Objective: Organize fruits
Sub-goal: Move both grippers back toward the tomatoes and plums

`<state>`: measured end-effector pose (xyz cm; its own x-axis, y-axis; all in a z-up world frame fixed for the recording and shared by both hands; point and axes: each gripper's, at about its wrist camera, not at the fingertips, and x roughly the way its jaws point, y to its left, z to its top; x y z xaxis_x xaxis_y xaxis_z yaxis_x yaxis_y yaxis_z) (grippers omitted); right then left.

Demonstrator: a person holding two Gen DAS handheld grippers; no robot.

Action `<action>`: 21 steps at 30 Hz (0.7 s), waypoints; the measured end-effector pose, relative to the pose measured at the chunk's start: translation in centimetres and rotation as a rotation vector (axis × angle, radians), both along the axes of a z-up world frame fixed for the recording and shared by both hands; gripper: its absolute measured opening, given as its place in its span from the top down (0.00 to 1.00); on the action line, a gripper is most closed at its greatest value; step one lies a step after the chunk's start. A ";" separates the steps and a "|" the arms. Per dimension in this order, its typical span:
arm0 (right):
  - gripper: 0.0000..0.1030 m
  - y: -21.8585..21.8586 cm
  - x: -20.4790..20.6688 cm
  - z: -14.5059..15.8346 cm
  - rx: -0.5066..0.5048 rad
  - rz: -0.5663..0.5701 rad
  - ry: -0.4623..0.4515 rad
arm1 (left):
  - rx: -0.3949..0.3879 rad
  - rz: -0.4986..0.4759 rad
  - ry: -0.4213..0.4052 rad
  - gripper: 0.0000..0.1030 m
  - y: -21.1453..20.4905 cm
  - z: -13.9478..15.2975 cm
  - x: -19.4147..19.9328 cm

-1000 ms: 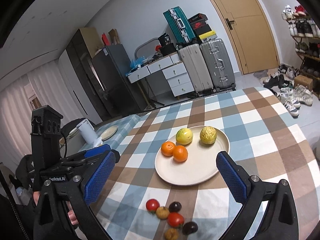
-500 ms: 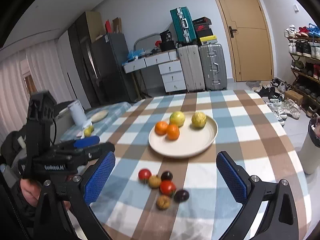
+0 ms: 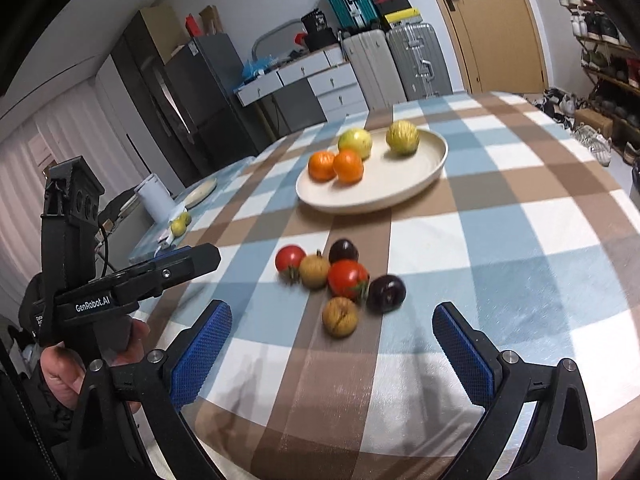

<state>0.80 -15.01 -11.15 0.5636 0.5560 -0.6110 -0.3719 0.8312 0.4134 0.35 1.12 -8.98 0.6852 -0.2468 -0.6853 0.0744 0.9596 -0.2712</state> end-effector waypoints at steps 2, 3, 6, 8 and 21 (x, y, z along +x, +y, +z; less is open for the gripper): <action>0.00 0.1 0.2 -0.4 0.009 0.004 0.013 | 0.001 -0.002 0.001 0.01 0.0 -0.3 0.2; 0.00 0.1 0.3 -0.5 0.012 0.006 0.017 | 0.001 -0.001 0.001 0.01 0.0 -0.4 0.2; 0.03 0.2 0.6 -1.0 0.033 0.013 0.032 | -0.005 -0.004 0.006 0.01 0.0 -0.8 0.4; 0.06 0.3 0.8 -1.3 0.045 0.019 0.045 | -0.005 -0.005 0.013 0.01 0.1 -1.1 0.6; 0.47 1.3 1.9 -2.3 0.064 0.032 0.090 | -0.012 0.004 0.032 0.01 0.6 -2.3 1.1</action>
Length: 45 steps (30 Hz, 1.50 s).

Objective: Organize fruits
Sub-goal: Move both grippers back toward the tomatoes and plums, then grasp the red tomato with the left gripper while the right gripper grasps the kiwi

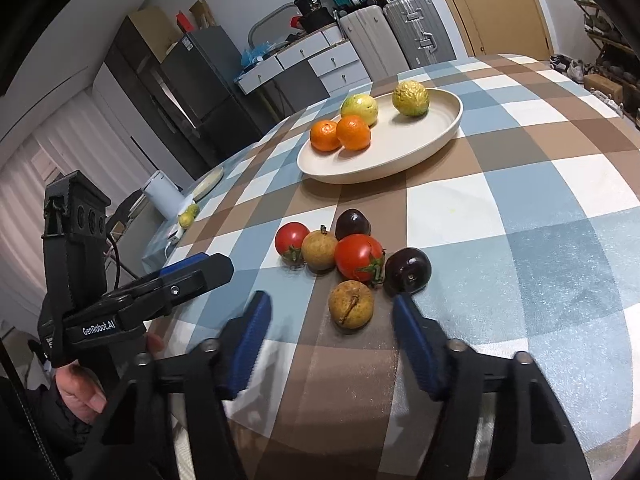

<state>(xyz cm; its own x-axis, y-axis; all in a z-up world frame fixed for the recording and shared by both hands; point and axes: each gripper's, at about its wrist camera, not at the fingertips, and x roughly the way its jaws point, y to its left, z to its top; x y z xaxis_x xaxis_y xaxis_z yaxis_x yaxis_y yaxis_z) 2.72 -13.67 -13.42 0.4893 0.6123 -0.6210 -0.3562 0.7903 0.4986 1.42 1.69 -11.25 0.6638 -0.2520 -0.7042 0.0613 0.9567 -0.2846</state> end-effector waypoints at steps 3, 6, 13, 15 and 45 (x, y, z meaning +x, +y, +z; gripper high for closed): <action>0.60 0.4 0.0 -0.2 -0.029 0.000 -0.002 | 0.003 -0.001 0.001 0.01 0.0 -0.1 0.1; 0.75 0.6 0.1 -0.4 -0.050 0.006 -0.007 | 0.004 0.000 0.001 0.01 0.0 -0.1 0.0; 0.77 0.1 -0.3 -0.2 -0.011 0.016 -0.029 | 0.018 0.002 0.005 0.01 0.1 -0.1 0.4; 0.77 0.0 -0.4 0.1 -0.009 0.021 -0.047 | 0.024 0.000 0.006 0.01 0.0 -0.1 0.4; 0.77 -3.9 -0.1 1.4 0.102 0.013 -0.110 | -0.168 -0.166 0.095 0.52 -1.2 -1.7 6.1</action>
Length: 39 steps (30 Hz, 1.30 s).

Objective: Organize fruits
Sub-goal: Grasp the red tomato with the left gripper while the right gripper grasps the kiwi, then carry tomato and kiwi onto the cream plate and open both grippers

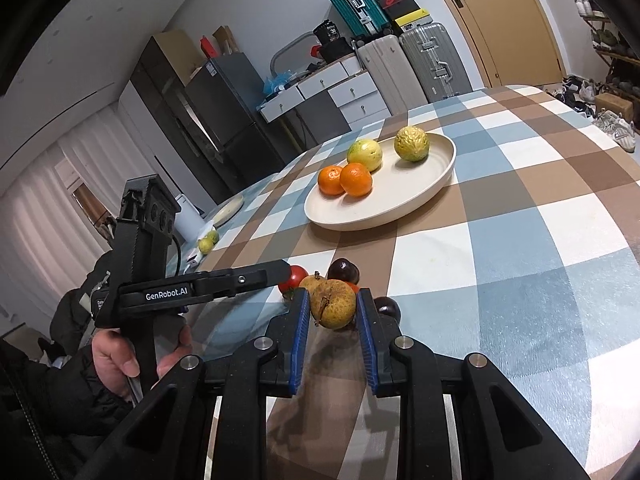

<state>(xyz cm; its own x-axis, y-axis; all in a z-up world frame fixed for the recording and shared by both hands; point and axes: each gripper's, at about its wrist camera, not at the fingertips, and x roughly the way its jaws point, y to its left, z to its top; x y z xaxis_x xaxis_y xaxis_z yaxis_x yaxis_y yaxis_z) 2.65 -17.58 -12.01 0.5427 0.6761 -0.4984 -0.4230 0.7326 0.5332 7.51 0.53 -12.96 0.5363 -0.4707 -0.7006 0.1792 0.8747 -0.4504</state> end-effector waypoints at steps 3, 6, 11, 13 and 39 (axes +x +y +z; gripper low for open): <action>0.77 0.0 0.1 0.0 0.003 0.003 0.001 | 0.001 -0.008 0.008 0.60 -0.2 -0.3 0.1; 0.77 0.1 0.2 0.0 0.004 0.009 0.004 | -0.021 -0.012 0.016 0.70 0.0 -0.5 0.3; 0.77 0.2 0.2 -0.2 0.005 0.010 0.009 | -0.032 -0.021 0.006 0.73 0.1 -0.4 0.1; 0.77 0.3 0.3 -0.2 0.006 0.009 0.010 | -0.038 -0.014 -0.005 0.73 0.3 -0.2 0.1; 0.77 2.9 8.1 3.6 0.045 0.085 -0.014 | 0.043 0.014 -0.132 0.73 2.5 5.0 6.9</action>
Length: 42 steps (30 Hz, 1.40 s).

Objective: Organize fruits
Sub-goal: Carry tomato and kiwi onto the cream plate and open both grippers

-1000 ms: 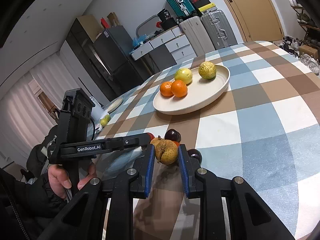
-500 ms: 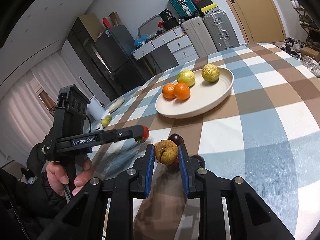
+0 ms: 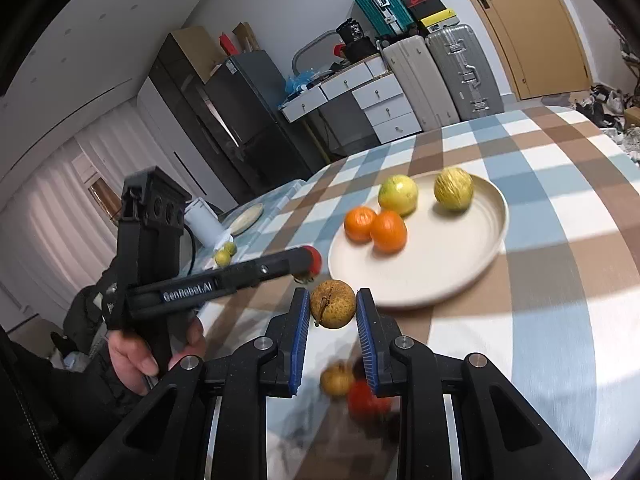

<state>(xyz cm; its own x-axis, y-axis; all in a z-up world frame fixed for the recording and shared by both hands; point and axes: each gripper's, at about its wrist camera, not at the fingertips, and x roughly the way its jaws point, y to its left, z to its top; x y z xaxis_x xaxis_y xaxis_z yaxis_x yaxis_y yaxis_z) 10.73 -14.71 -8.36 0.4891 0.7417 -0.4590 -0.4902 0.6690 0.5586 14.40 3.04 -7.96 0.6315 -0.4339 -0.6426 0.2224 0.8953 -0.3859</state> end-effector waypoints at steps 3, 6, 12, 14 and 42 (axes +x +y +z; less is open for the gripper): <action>0.77 0.4 2.2 0.5 -0.002 0.001 0.006 | 0.008 -0.001 0.014 0.73 0.0 -0.4 1.4; 0.77 0.9 4.5 0.7 -0.005 0.002 0.014 | 0.034 -0.008 0.021 0.73 -0.1 -0.9 2.5; 0.77 1.6 9.0 0.0 -0.015 -0.007 0.071 | 0.066 -0.017 0.024 0.73 -0.1 -1.9 4.1; 0.77 1.9 10.5 -0.5 -0.022 -0.009 0.097 | 0.069 -0.018 0.026 0.73 0.0 -2.3 4.5; 0.50 3.1 14.8 -2.5 -0.073 -0.077 0.190 | 0.104 -0.020 -0.004 0.50 -0.5 -2.3 5.2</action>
<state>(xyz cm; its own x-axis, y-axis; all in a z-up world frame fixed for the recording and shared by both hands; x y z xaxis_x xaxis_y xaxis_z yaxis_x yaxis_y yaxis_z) 25.54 -11.59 -10.90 0.4429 0.6670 -0.5992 -0.3269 0.7424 0.5848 19.60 2.57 -10.29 0.6257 -0.3773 -0.6827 0.2420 0.9259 -0.2899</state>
